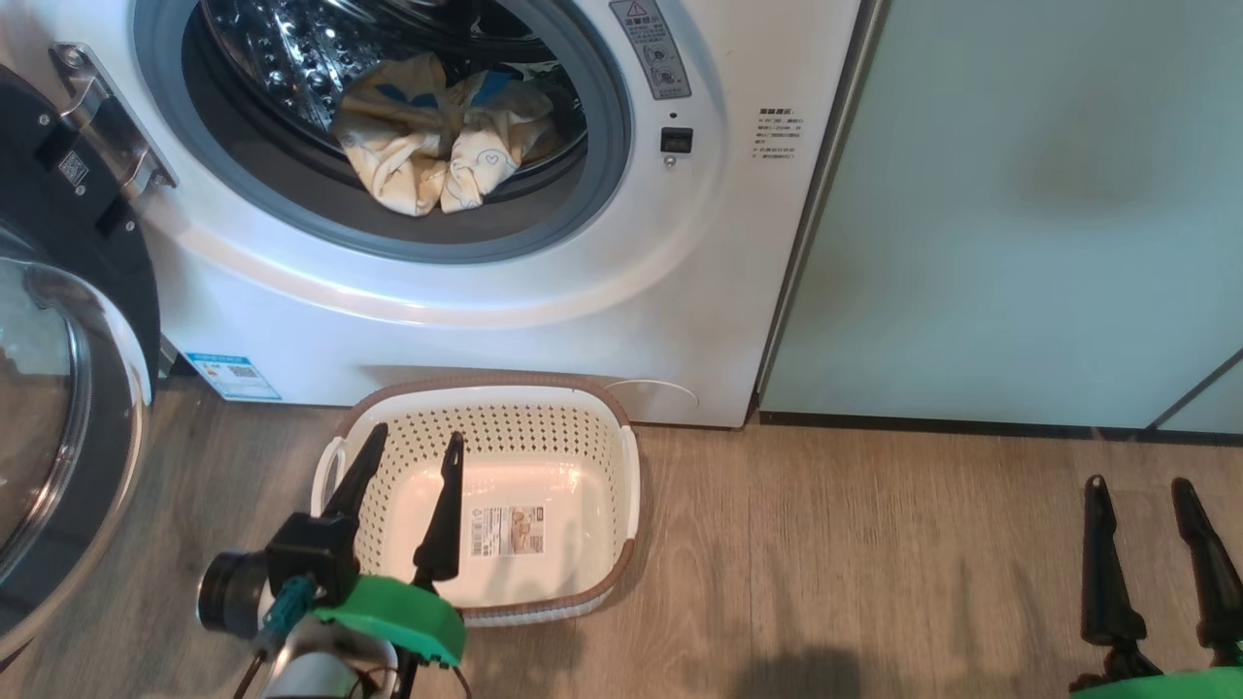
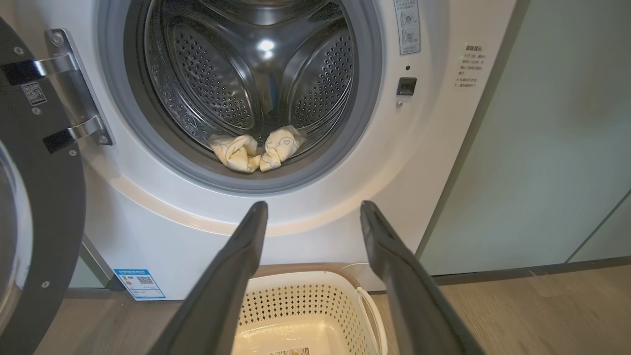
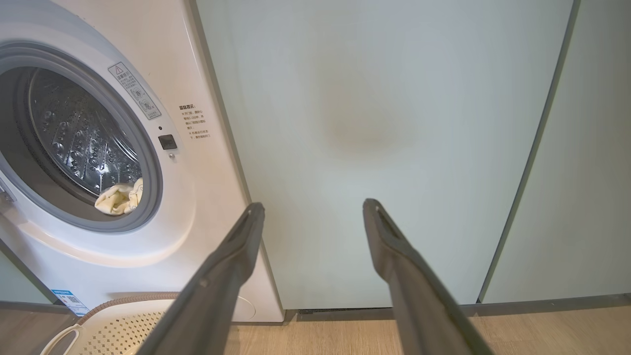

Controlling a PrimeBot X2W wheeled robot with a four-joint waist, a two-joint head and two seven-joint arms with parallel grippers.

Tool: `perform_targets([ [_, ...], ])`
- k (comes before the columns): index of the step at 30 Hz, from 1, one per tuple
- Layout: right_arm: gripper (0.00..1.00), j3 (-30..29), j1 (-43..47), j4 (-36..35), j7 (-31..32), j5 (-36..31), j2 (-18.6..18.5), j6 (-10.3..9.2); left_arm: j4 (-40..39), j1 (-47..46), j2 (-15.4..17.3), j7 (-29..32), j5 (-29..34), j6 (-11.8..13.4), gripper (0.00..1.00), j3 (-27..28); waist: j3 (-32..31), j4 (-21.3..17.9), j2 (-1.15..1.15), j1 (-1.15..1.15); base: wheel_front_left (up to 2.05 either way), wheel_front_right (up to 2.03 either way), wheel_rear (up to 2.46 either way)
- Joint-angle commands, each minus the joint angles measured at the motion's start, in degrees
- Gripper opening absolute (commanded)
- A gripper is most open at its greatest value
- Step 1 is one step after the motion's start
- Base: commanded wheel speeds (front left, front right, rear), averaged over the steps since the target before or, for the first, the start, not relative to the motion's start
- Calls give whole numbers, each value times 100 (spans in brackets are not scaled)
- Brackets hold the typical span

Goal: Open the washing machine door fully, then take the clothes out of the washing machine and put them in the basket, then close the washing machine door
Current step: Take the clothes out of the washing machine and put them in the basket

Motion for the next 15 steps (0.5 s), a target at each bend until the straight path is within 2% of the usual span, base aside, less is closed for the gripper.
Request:
perform_targets([
  [1, 100, 109, -152, -150, -32, 24, -93, -16, -138, -245, 67, -29, 4, 14, 100, 209, 1, -3, 0, 0, 0, 0, 0],
  [7, 100, 115, -174, -172, -32, 28, -93, -16, 230, -489, 138, -29, -62, -117, 100, 241, 61, -16, 0, 0, 0, 0, 0],
  [15, 100, 125, -281, -214, -32, 41, -93, -16, 1148, -1201, 312, 75, -252, -302, 100, 280, 310, -52, 0, 0, 0, 0, 0],
])
